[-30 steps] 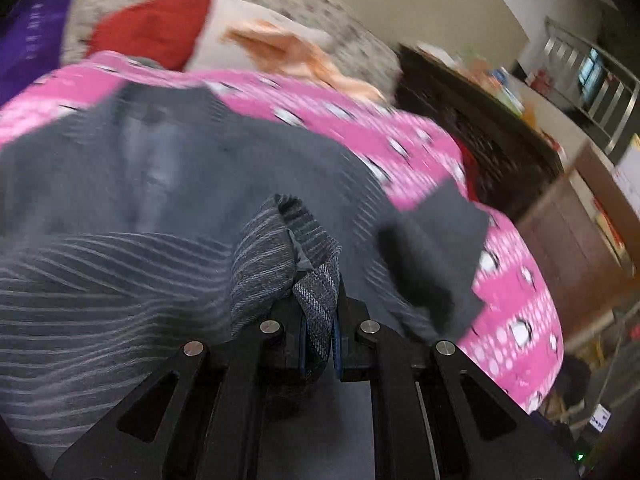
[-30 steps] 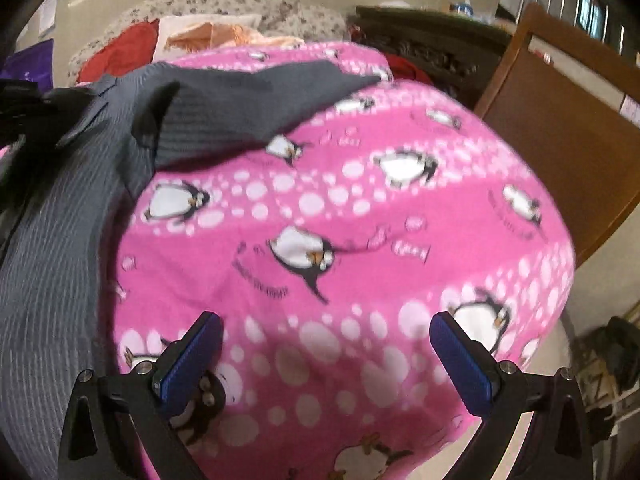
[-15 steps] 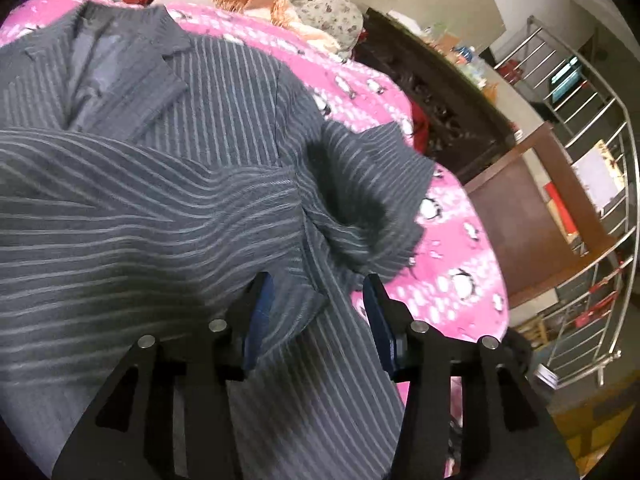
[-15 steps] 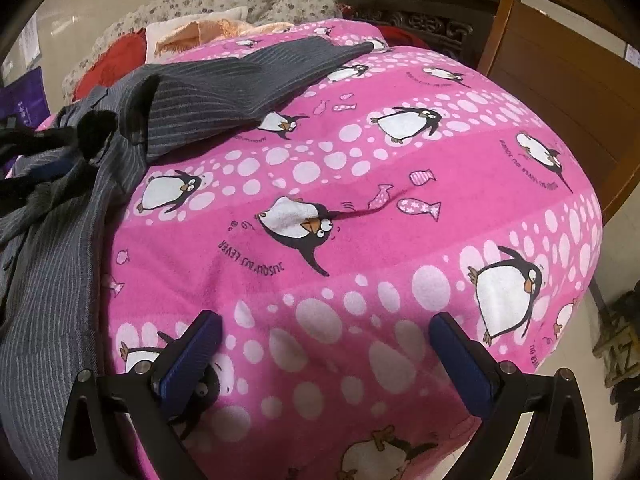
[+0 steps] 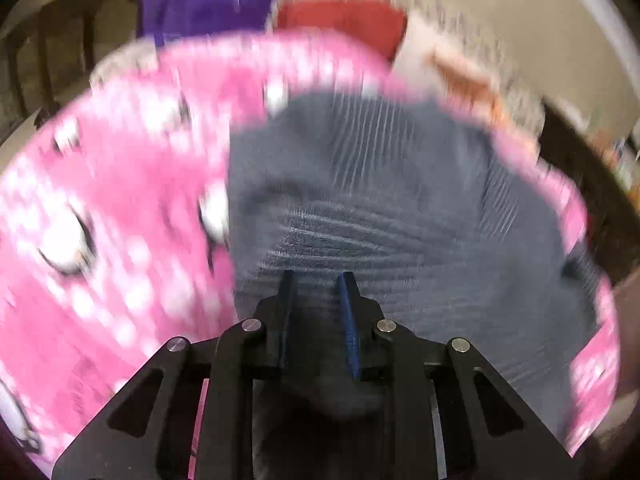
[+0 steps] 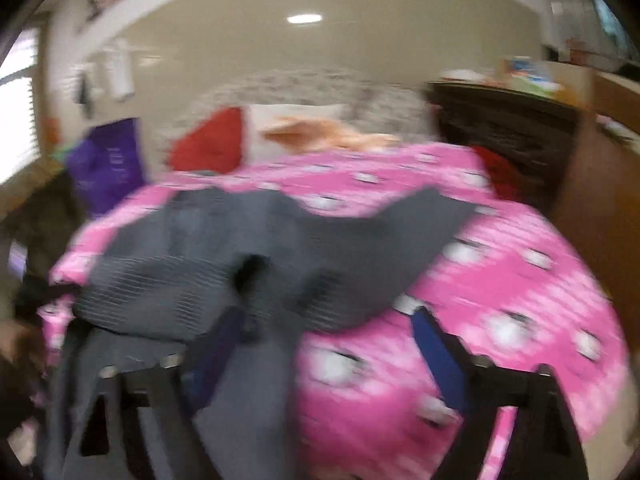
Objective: Fold large clothes
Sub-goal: 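Fold the held sleeve across the jacket front and open the left gripper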
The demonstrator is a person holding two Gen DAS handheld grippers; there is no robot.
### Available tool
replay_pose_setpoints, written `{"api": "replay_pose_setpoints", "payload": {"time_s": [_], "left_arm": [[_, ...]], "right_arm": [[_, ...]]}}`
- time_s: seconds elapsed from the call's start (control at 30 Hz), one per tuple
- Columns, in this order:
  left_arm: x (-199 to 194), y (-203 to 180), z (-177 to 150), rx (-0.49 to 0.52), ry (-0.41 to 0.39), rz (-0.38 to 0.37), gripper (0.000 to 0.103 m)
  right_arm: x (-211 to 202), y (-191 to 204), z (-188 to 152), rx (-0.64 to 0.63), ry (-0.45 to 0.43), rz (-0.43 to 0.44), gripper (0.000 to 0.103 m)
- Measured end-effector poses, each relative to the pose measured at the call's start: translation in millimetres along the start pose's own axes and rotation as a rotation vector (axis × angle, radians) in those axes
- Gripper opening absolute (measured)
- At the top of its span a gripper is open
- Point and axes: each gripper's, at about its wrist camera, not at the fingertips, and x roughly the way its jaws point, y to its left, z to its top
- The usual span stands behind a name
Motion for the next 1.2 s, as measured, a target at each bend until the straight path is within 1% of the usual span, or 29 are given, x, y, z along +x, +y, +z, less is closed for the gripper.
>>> {"api": "replay_pose_setpoints", "payload": {"time_s": [0.07, 0.1, 0.17, 0.2, 0.27, 0.3, 0.37, 0.4, 0.43, 0.47, 0.5, 0.53, 0.57, 0.63, 0.67, 0.73, 0.77, 0.8, 0.83, 0.87, 0.9, 0.93, 0.97, 1.0, 1.03, 1.07, 1.1, 1.17, 1.2], "left_arm": [[-6, -6, -8, 0.041, -0.047, 0.011, 0.021], [-8, -8, -6, 0.026, -0.042, 0.005, 0.02], [-17, -4, 5, -0.022, -0.047, -0.028, 0.02], [-20, 0, 10, -0.032, -0.062, -0.03, 0.02], [-23, -4, 22, -0.035, -0.087, -0.016, 0.02], [-20, -6, 31, -0.027, -0.084, 0.002, 0.02], [-9, -11, 40, -0.018, -0.076, 0.024, 0.02], [0, -14, 43, -0.005, -0.058, 0.033, 0.02], [11, -11, 46, 0.002, -0.044, 0.043, 0.021], [22, -13, 44, 0.023, -0.03, 0.071, 0.022], [26, -14, 38, 0.048, -0.04, 0.084, 0.022], [28, -16, 32, 0.083, -0.074, 0.091, 0.023], [29, -18, 28, 0.104, -0.1, 0.099, 0.023], [28, -19, 27, 0.108, -0.107, 0.102, 0.024], [29, -18, 27, 0.107, -0.102, 0.103, 0.024], [29, -17, 27, 0.111, -0.104, 0.103, 0.025], [30, -17, 27, 0.113, -0.103, 0.099, 0.03], [31, -18, 25, 0.118, -0.097, 0.086, 0.034], [32, -20, 26, 0.13, -0.091, 0.074, 0.043], [31, -24, 26, 0.157, -0.082, 0.079, 0.046], [27, -29, 26, 0.173, -0.076, 0.097, 0.046], [22, -33, 27, 0.178, -0.078, 0.111, 0.046], [11, -37, 27, 0.173, -0.089, 0.103, 0.046], [-1, -39, 24, 0.169, -0.111, 0.076, 0.046], [-10, -41, 19, 0.172, -0.131, 0.062, 0.046], [-14, -43, 14, 0.184, -0.133, 0.073, 0.046], [-9, -46, 6, 0.217, -0.11, 0.098, 0.047], [15, -46, -7, 0.291, -0.024, 0.151, 0.049], [13, -48, -10, 0.32, -0.053, 0.161, 0.05]], "right_arm": [[27, 25, 7, -0.028, 0.029, 0.079, 0.052], [40, 35, 8, -0.037, 0.05, 0.1, 0.05], [72, 60, 9, -0.067, 0.094, 0.143, 0.048], [88, 73, 10, -0.09, 0.117, 0.153, 0.048], [112, 85, 10, -0.113, 0.148, 0.181, 0.048], [126, 90, 10, -0.128, 0.158, 0.176, 0.048], [153, 89, 8, -0.168, 0.189, 0.137, 0.048], [162, 82, 4, -0.175, 0.214, 0.104, 0.048], [180, 69, -2, -0.17, 0.274, 0.029, 0.048], [184, 59, -4, -0.15, 0.283, 0.022, 0.046], [182, 47, -4, -0.111, 0.249, 0.05, 0.046], [182, 41, -4, -0.094, 0.254, 0.049, 0.042], [181, 41, -3, -0.102, 0.257, 0.043, 0.042], [180, 47, -3, -0.147, 0.257, 0.018, 0.042], [180, 49, -3, -0.155, 0.257, 0.016, 0.044], [176, 52, 1, -0.143, 0.274, -0.002, 0.044], [169, 55, 3, -0.127, 0.265, -0.007, 0.044], [156, 61, 6, -0.117, 0.229, 0.016, 0.044], [142, 66, 3, -0.122, 0.194, 0.033, 0.044], [132, 72, 1, -0.138, 0.169, 0.047, 0.044], [129, 77, -4, -0.156, 0.174, 0.061, 0.044], [130, 80, -11, -0.172, 0.198, 0.064, 0.044], [137, 83, -20, -0.186, 0.236, 0.052, 0.045], [148, 81, -32, -0.195, 0.29, 0.039, 0.047], [144, 77, -33, -0.174, 0.249, 0.055, 0.048], [142, 74, -31, -0.159, 0.248, 0.059, 0.05], [142, 71, -28, -0.151, 0.264, 0.059, 0.05], [129, 62, -14, -0.135, 0.237, 0.056, 0.05], [117, 53, -4, -0.124, 0.193, 0.044, 0.05]]}}
